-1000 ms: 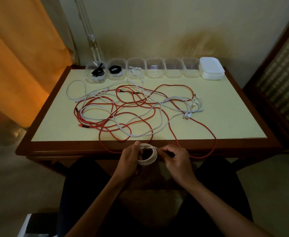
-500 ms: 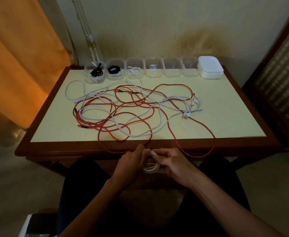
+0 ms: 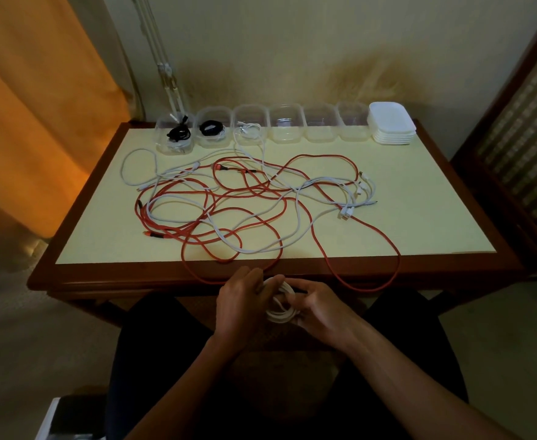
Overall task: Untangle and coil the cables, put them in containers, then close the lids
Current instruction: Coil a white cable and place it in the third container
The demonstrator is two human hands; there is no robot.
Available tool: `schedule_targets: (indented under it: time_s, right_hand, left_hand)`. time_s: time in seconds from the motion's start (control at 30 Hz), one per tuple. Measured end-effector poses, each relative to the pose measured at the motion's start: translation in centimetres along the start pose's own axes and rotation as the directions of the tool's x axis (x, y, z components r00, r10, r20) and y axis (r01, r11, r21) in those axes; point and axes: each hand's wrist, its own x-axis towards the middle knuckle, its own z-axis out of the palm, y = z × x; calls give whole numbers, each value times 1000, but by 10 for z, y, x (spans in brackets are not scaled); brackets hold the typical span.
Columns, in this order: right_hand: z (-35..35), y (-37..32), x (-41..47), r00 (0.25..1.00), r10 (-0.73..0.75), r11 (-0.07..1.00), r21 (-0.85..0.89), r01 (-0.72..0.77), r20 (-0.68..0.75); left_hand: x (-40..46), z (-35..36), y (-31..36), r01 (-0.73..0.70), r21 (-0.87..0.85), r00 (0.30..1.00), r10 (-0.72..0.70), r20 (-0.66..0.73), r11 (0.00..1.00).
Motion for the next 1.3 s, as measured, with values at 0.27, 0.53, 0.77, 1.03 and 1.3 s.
schedule_targets:
  time_s: [0.27,0.53,0.77,1.03,1.3]
  right_hand:
    - [8,7,4,971,-111,994,-17,110,-211]
    - [10,1,8,926,-37,959,247,139,-376]
    - [12,-2,4,932,-2,890,425,167,-362]
    - [17,1,-5,940,-272,923,219,315,-205]
    - [16,-14,-8,978,-208,963,168,209,-25]
  left_hand:
    - [14,0,20,328,84,872,-336,357,941]
    - [10,-14,23,563,-486,819,-370,439,669]
    - [-6,-10,29,605,-741,706,-626,331,291]
    - [10,-20,30,712,-697,420,-744,520,-85]
    - [15,-39,8,702,-525,705,-364,608,481]
